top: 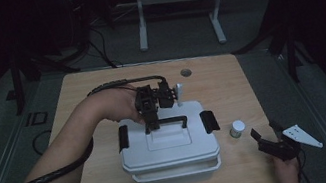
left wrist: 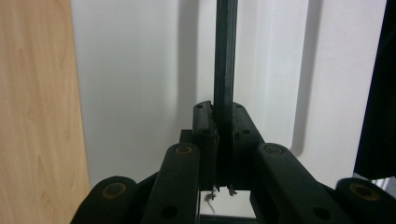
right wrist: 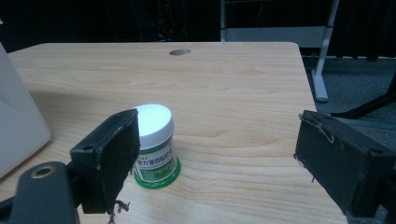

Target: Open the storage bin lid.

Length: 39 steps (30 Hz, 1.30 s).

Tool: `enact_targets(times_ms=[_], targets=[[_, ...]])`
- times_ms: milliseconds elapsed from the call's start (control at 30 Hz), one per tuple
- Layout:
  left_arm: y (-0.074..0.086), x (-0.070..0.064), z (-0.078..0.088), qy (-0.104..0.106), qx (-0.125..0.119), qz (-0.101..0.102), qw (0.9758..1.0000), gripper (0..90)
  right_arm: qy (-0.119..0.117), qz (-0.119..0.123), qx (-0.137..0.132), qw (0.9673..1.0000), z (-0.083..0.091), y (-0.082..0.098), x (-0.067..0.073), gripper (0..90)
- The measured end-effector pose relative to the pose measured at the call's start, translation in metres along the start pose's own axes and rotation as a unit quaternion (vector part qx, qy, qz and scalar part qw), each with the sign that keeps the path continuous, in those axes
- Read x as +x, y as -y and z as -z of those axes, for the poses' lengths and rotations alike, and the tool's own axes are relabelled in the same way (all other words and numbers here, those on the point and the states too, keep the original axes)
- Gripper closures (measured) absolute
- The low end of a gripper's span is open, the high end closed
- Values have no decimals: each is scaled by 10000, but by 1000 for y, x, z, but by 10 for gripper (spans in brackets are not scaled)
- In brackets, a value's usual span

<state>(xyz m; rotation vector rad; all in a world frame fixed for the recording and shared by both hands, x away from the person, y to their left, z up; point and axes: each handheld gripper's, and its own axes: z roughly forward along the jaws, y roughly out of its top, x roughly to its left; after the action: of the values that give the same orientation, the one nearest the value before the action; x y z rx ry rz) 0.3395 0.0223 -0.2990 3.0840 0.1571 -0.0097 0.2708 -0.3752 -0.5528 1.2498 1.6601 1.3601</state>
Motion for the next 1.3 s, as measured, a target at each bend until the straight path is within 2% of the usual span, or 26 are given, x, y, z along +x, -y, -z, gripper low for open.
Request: enact_targets(times_ms=[267, 367, 400, 433, 767, 800, 833, 900, 1067, 1100, 1167, 1200, 1300], targets=[[22, 0, 4, -19, -114, 39, 9999, 836, 15, 14, 22, 10000, 0, 0, 1, 136], [35, -1, 7, -54, -182, 143, 9997, 836, 23, 7, 30, 10000, -1, 0, 1, 135], [35, -1, 7, -54, -182, 143, 9997, 835, 25, 8, 31, 10000, 0, 0, 1, 136], [43, -1, 10, -92, -231, 154, 9996, 836, 29, 13, 35, 10000, -1, 0, 1, 136], [90, 1, 22, -256, -316, 657, 9970, 836, 48, 50, 51, 10000, -1, 0, 1, 136], [90, 1, 22, -256, -316, 657, 9970, 836, 49, 53, 54, 10000, -1, 0, 1, 135], [100, 1, 24, -244, -308, 753, 9964, 836, 52, 57, 54, 10000, -1, 0, 1, 136], [110, 1, 24, -260, -351, 854, 9954, 836, 53, 63, 64, 9999, -1, 0, 1, 136], [128, 1, 22, -301, -345, 977, 9942, 836, 67, 68, 74, 9999, -2, 0, 2, 136], [138, 2, 21, -271, -330, 1084, 9932, 836, 72, 61, 60, 9999, -1, 0, 1, 136], [143, 3, 21, -286, -332, 1137, 9925, 836, 75, 39, 55, 9999, -1, 0, 1, 136], [154, 4, 19, -275, -305, 1264, 9911, 836, 75, 48, 58, 9999, -1, 0, 1, 136], [164, 4, 17, -283, -328, 1376, 9895, 836, 75, 65, 71, 9999, -2, 0, 1, 136]])
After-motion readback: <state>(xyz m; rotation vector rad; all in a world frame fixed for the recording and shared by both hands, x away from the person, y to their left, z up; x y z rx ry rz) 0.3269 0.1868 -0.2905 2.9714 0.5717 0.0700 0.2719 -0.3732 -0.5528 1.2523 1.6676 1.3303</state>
